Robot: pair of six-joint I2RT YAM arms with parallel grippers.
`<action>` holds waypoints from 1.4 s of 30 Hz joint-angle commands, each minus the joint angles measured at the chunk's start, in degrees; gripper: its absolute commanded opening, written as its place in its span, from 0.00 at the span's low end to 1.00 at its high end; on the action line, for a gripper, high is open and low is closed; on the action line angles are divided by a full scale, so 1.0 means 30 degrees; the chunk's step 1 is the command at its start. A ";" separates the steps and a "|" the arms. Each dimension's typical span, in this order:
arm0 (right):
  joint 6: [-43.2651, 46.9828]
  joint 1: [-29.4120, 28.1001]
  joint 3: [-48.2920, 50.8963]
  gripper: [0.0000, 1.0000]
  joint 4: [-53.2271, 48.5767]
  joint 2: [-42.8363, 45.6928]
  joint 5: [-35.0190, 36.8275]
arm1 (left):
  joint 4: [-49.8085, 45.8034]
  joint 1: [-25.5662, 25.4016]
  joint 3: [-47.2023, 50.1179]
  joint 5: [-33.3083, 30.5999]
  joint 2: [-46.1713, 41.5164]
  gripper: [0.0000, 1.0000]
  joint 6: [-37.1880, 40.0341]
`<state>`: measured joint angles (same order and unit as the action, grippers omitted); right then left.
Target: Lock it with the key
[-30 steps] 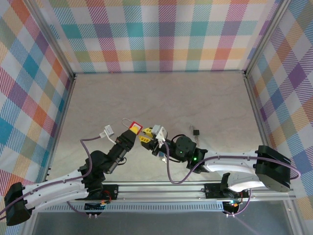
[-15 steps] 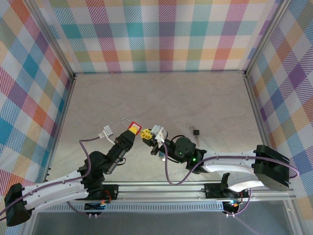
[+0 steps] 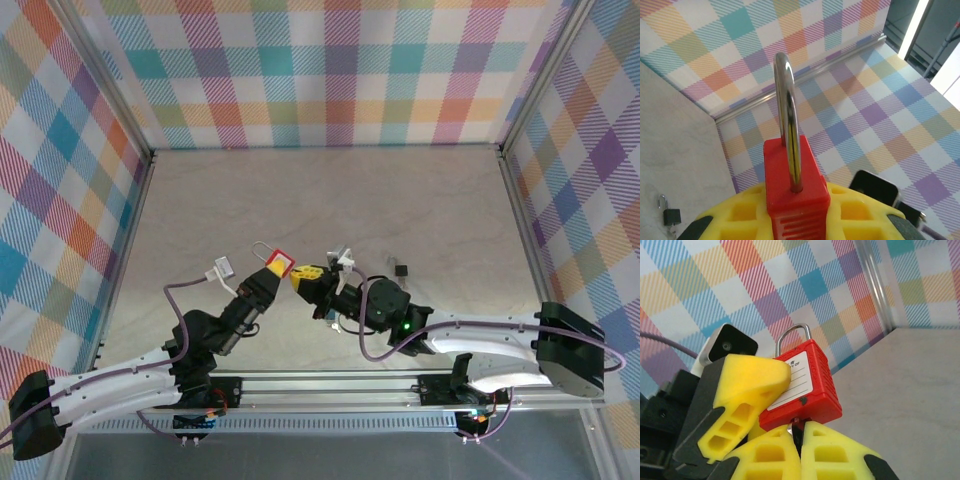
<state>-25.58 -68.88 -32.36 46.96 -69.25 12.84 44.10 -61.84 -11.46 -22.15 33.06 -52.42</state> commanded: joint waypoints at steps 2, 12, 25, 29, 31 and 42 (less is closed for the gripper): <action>-0.7870 0.1120 0.0471 0.00 0.3118 0.1139 0.0688 | 0.2181 -0.0127 0.0353 0.0106 -0.0180 0.00 0.1127; -1.4515 0.2649 0.2151 0.00 0.9328 -0.1732 0.0465 | 0.3328 -0.0127 0.0537 0.0264 -0.0004 0.00 0.1452; -1.2187 0.3302 0.1684 0.00 0.9238 -0.2450 -0.1166 | 0.4011 -0.0127 0.0643 0.0208 -0.0054 0.00 0.1767; -0.7543 0.3189 0.1290 0.51 0.3631 0.0342 -0.1092 | 0.2607 -0.0131 0.0262 0.0122 -0.0605 0.00 0.1882; -0.5412 0.3006 0.0738 0.55 0.1429 0.1022 -0.1356 | 0.1853 -0.0127 -0.0004 -0.0040 -0.0787 0.00 0.2114; 0.3231 0.2131 -0.3489 0.40 -1.2550 0.2686 -0.0253 | -0.7001 -0.0112 -0.4527 -0.0446 -0.0854 0.00 0.3633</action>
<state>-26.87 -62.02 -39.83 24.91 -64.23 9.67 31.09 -62.06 -20.84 -23.07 31.35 -45.10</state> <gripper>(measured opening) 0.429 0.190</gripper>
